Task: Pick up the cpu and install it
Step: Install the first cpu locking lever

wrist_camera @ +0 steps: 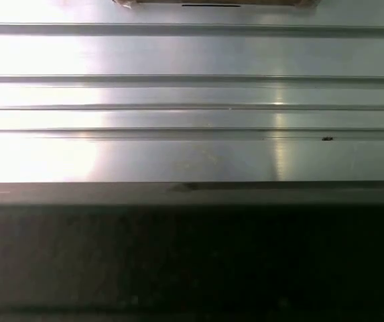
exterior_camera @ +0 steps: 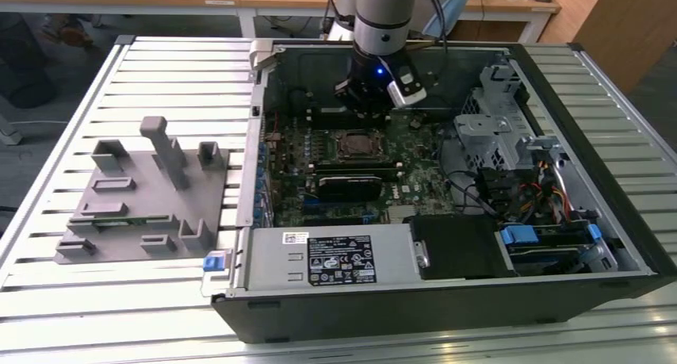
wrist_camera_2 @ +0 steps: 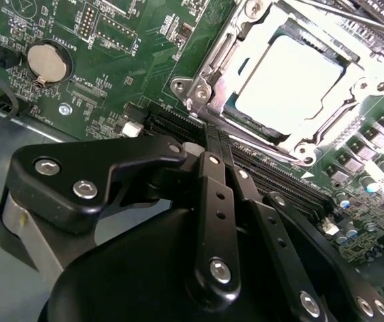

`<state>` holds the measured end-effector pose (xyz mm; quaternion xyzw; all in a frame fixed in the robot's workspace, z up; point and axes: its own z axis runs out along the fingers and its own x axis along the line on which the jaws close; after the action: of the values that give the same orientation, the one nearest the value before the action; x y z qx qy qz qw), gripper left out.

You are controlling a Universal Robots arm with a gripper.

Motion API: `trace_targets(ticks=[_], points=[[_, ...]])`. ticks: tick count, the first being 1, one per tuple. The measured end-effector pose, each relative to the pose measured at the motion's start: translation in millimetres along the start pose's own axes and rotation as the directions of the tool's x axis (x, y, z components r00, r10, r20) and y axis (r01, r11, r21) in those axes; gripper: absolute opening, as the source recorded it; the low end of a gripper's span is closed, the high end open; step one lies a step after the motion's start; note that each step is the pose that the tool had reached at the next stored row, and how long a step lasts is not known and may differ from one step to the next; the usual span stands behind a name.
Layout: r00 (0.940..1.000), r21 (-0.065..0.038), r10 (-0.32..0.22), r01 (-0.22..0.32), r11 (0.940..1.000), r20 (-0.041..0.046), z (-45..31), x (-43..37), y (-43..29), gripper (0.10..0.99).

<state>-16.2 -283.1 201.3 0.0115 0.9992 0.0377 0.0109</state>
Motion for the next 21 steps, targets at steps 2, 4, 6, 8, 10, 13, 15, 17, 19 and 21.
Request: trace_targets(ticks=[2, 4, 6, 8, 10, 13, 15, 17, 19, 21], points=[[1.0000, 0.000, 0.000, 0.000, 1.0000, -0.0001, -1.8, 0.0, 0.1, 0.106], [1.0000, 0.000, 0.000, 0.000, 1.0000, 0.0000, -1.8, 0.0, 0.2, 0.106], [1.0000, 0.000, 0.000, 0.000, 1.0000, -0.0002, -1.2, 0.0, 0.0, 0.106], [1.0000, 0.001, 0.000, 0.000, 1.0000, -0.0002, 0.3, 0.0, -0.6, 0.106], [1.0000, 0.005, 0.000, 0.000, 1.0000, -0.0002, 1.2, 0.0, -1.0, 0.106], [1.0000, 0.010, 0.000, 0.000, 0.9999, 0.0000, 1.3, -0.1, -1.1, 0.106], [1.0000, 0.011, 0.000, 0.000, 0.9999, 0.0001, 1.3, 0.0, -1.1, 0.106], [1.0000, 0.011, 0.000, 0.000, 0.9999, 0.0000, 1.3, 0.0, -1.1, 0.106], [1.0000, 0.011, 0.000, 0.000, 0.9999, -0.0001, 1.6, 0.0, -1.1, 0.106], [1.0000, 0.011, 0.000, 0.000, 0.9999, -0.0001, 2.3, 0.0, -1.2, 0.106]])
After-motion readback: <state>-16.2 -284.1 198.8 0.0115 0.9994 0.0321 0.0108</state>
